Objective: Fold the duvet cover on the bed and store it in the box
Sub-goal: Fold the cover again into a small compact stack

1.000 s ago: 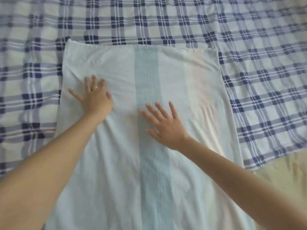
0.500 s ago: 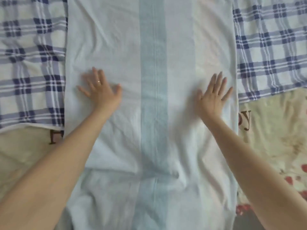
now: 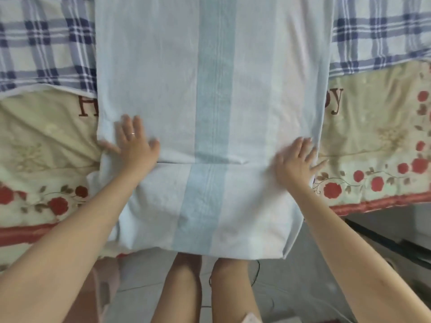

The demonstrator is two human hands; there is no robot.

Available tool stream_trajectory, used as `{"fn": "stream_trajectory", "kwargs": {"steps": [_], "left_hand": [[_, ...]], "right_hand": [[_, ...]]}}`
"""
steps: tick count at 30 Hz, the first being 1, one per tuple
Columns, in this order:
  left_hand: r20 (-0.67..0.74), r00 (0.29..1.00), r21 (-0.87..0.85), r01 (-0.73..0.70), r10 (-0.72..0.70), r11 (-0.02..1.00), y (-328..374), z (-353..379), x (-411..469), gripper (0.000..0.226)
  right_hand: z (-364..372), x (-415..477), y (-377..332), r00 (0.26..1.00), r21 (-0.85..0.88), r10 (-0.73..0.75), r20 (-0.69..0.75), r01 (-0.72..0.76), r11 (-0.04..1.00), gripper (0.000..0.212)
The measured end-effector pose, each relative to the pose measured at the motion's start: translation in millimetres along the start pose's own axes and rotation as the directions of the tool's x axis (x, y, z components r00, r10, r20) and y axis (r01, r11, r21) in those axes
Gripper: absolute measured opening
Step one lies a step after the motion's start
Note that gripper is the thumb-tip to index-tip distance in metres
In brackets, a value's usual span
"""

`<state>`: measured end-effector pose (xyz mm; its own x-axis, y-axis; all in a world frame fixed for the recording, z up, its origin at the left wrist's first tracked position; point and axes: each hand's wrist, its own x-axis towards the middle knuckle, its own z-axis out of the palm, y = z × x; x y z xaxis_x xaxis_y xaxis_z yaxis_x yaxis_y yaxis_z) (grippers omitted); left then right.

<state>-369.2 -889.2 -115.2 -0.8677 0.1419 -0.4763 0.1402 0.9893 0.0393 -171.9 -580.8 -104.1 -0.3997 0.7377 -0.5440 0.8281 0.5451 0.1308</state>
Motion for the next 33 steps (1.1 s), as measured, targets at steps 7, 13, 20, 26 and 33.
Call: {"fn": "stream_trajectory", "kwargs": {"steps": [7, 13, 20, 26, 33], "left_hand": [[0.157, 0.835, 0.180, -0.549, 0.527, 0.816, -18, 22, -99, 0.074], [0.043, 0.957, 0.210, -0.289, 0.286, 0.934, -101, 51, -128, 0.072], [-0.023, 0.943, -0.424, 0.292, -0.333, 0.857, -86, 50, -156, 0.112], [0.250, 0.864, -0.543, 0.499, -0.437, 0.676, -113, 33, -174, 0.089], [0.499, 0.824, -0.580, 0.548, -0.268, 0.603, -93, -10, -192, 0.022]], "right_hand": [[37, -97, -20, 0.694, -0.036, -0.714, 0.095, 0.719, 0.694, 0.062], [73, -96, 66, 0.981, 0.126, -0.166, 0.101, 0.152, 0.980, 0.076], [77, -145, 75, 0.957, 0.765, 0.281, 0.077, -0.238, 0.599, 0.075], [97, -190, 116, 0.874, 0.785, 0.061, 0.482, -0.462, 0.414, 0.038], [45, -201, 120, 0.783, 0.778, -0.246, 0.571, -0.421, 0.467, 0.012]]}}
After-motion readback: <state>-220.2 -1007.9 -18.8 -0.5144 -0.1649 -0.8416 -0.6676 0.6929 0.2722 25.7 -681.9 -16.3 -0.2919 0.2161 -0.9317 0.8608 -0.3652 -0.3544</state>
